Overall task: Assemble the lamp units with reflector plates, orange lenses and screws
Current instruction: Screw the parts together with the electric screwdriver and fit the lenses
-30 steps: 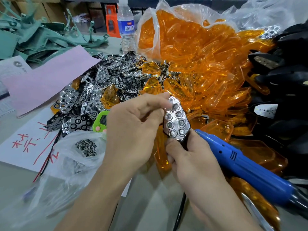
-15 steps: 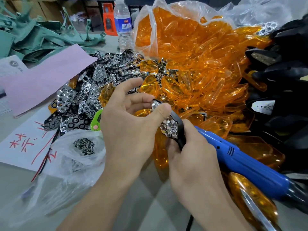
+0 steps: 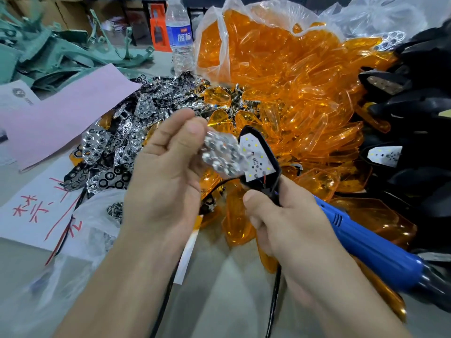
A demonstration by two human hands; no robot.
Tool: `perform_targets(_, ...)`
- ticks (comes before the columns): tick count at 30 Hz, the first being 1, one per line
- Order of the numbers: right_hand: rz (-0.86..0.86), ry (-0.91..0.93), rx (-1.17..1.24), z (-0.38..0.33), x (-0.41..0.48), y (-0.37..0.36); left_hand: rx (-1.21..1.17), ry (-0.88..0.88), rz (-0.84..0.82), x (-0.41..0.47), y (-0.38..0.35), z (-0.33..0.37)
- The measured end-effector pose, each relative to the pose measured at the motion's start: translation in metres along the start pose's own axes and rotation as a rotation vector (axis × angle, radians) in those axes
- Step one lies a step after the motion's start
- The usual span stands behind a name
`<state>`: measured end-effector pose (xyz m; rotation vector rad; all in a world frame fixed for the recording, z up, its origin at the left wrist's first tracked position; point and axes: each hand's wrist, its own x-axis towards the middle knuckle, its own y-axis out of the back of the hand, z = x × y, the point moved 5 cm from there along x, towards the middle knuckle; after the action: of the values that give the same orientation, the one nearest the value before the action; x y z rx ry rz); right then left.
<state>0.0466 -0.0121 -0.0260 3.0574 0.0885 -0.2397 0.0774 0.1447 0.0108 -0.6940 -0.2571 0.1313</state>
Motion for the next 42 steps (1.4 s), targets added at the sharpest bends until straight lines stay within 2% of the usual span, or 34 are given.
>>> perform_targets(3,-0.091,-0.072,0.189,-0.004,-0.001,0.000,0.012,0.045,0.072,0.007,0.017,0.004)
perform_targets(6,-0.157,-0.108,0.287,-0.005,-0.003,-0.001,0.108,0.322,0.072,0.003,0.018,-0.011)
perform_targets(8,-0.180,-0.105,0.289,-0.005,-0.005,-0.004,0.231,0.410,0.024,-0.001,0.009,-0.019)
perform_targets(11,-0.195,-0.077,0.252,-0.005,-0.005,-0.006,0.503,0.259,-0.057,-0.006,-0.008,-0.014)
perform_targets(14,-0.233,-0.093,0.252,-0.007,-0.006,-0.005,0.600,0.073,-0.140,-0.013,-0.022,-0.005)
perform_targets(16,-0.277,-0.109,0.233,-0.008,-0.007,-0.005,0.619,0.015,-0.134,-0.013,-0.022,0.000)
perform_targets(20,-0.374,-0.106,0.217,-0.011,-0.011,-0.008,0.650,-0.006,-0.122,-0.012,-0.020,0.001)
perform_targets(25,-0.307,-0.030,0.366,-0.011,-0.007,-0.014,0.681,0.044,-0.115,-0.013,-0.019,-0.005)
perform_targets(29,-0.291,0.103,0.276,-0.014,-0.007,-0.012,0.663,0.074,-0.136,-0.015,-0.020,-0.007)
perform_targets(42,-0.165,0.061,0.295,-0.014,-0.006,-0.008,0.759,-0.037,-0.182,-0.014,-0.021,-0.008)
